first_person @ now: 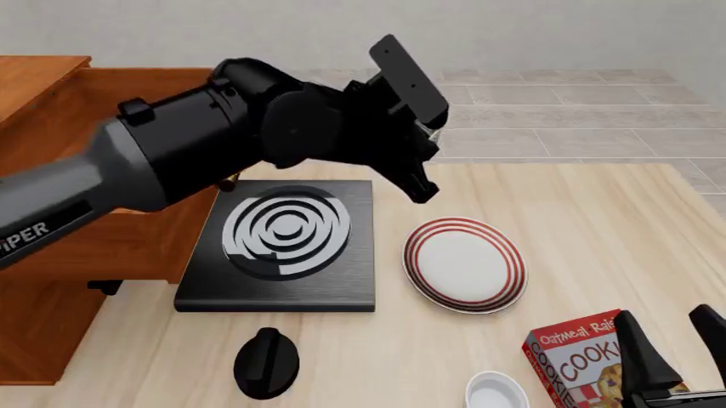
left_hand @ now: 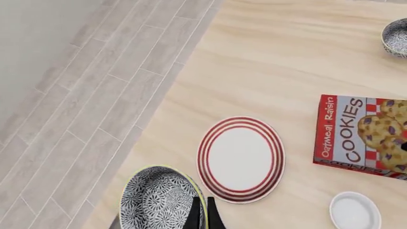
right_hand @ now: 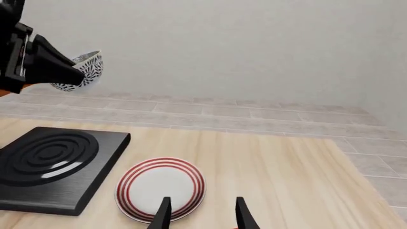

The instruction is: Pick the akita bowl in the top layer of the wooden cabinet and place it on the plate.

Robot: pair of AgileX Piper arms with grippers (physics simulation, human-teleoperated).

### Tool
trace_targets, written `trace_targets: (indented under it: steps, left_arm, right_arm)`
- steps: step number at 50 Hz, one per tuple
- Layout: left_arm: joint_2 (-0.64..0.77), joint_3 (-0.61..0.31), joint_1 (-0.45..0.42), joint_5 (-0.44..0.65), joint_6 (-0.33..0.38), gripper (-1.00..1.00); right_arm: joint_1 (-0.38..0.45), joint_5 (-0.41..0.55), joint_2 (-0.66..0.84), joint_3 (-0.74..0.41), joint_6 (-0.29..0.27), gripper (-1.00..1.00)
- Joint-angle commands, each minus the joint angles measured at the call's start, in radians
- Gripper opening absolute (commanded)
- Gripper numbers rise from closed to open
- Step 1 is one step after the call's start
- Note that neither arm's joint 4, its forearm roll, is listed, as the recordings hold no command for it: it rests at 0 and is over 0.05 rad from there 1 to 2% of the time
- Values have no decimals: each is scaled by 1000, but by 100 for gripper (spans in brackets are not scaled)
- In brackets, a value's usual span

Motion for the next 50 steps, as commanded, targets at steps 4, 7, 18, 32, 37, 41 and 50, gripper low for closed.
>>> trace_targets:
  steps: [4, 7, 18, 32, 37, 41, 50]
  left_arm:
    - [53, -31, -14, -14, -5, -100]
    - [65, -31, -15, -20, -5, -100]
    - [110, -44, -15, -32, -2, -100]
    - [179, -61, -31, -51, -11, -100]
    - [197, -79, -35, -48, -11, -100]
    - [214, -88, -36, -50, -12, -100]
    - [257, -113, -29, -58, -7, -100]
  right_arm:
    - [3, 0, 0, 0, 3, 100]
    - [4, 0, 0, 0, 3, 100]
    - [7, 3, 0, 0, 3, 100]
    - [7, 2, 0, 0, 3, 100]
    - [7, 2, 0, -1, 1, 100]
    - [8, 1, 0, -1, 0, 100]
    - [9, 1, 0, 0, 0, 100]
